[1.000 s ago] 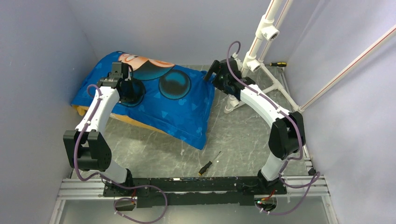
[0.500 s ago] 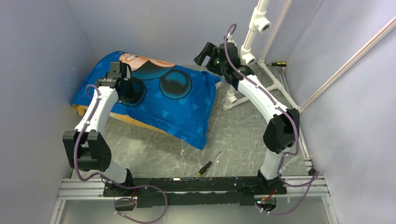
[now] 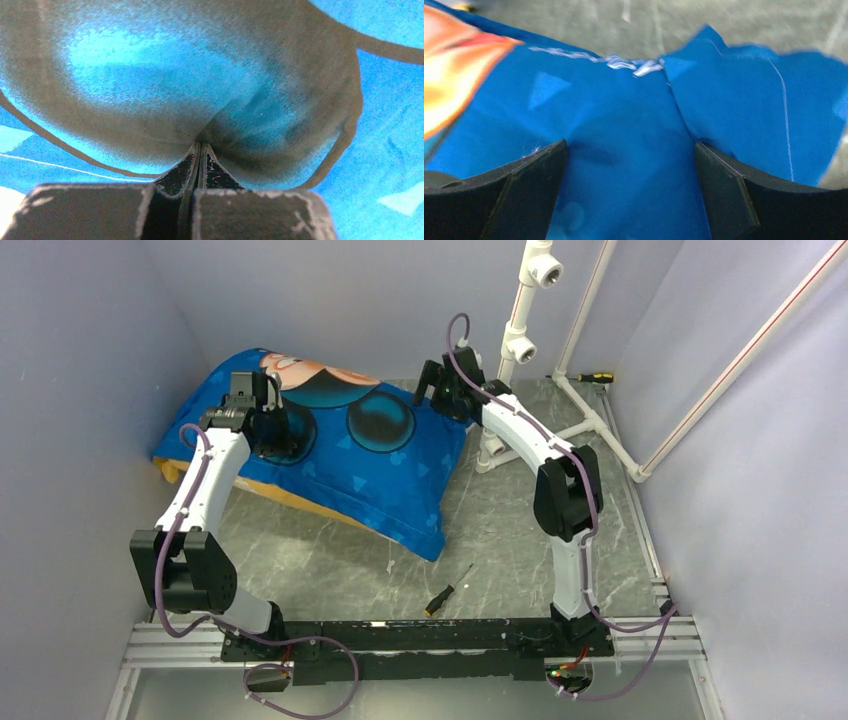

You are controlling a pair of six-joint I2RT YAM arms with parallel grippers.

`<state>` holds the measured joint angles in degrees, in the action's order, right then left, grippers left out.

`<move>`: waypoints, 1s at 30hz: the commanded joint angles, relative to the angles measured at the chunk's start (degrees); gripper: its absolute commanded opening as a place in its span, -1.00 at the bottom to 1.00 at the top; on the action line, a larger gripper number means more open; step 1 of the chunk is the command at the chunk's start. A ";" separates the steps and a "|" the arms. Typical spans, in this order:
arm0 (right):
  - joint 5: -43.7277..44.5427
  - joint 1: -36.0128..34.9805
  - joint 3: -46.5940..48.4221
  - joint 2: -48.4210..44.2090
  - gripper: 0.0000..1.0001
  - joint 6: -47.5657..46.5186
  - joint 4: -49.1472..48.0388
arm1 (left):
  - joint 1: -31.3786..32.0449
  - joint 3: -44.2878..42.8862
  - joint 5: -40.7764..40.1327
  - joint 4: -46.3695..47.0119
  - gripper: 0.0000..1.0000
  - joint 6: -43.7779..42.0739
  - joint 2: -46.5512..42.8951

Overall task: Put the pillow into the pillowcase
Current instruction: Smooth out the pillow at the corner of the board.

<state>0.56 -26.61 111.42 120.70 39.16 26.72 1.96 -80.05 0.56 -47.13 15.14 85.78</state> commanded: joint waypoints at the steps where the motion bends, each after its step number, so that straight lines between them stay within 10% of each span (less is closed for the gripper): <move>1: 5.25 1.05 -11.84 -5.92 1.00 2.40 4.89 | 0.42 -0.48 6.46 3.05 -1.00 0.52 -2.37; 7: 6.96 1.82 -19.33 -10.26 1.00 4.31 3.26 | 0.88 -2.39 7.60 2.90 -0.57 0.91 -2.63; 19: -2.49 -0.16 -5.41 -9.79 1.00 -1.67 -2.90 | 0.95 -5.60 5.93 2.76 0.50 3.11 -3.57; 21: -4.11 -1.40 -2.53 -9.96 1.00 -4.16 -3.30 | 0.99 -5.41 5.49 3.92 0.92 4.15 -5.11; 30: -9.88 -9.92 1.95 -12.88 1.00 -19.94 -2.16 | 0.94 -3.11 6.07 12.10 0.99 6.27 -11.62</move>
<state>-5.87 -33.04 111.33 112.29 28.75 23.97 2.72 -82.72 6.22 -40.38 19.88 77.03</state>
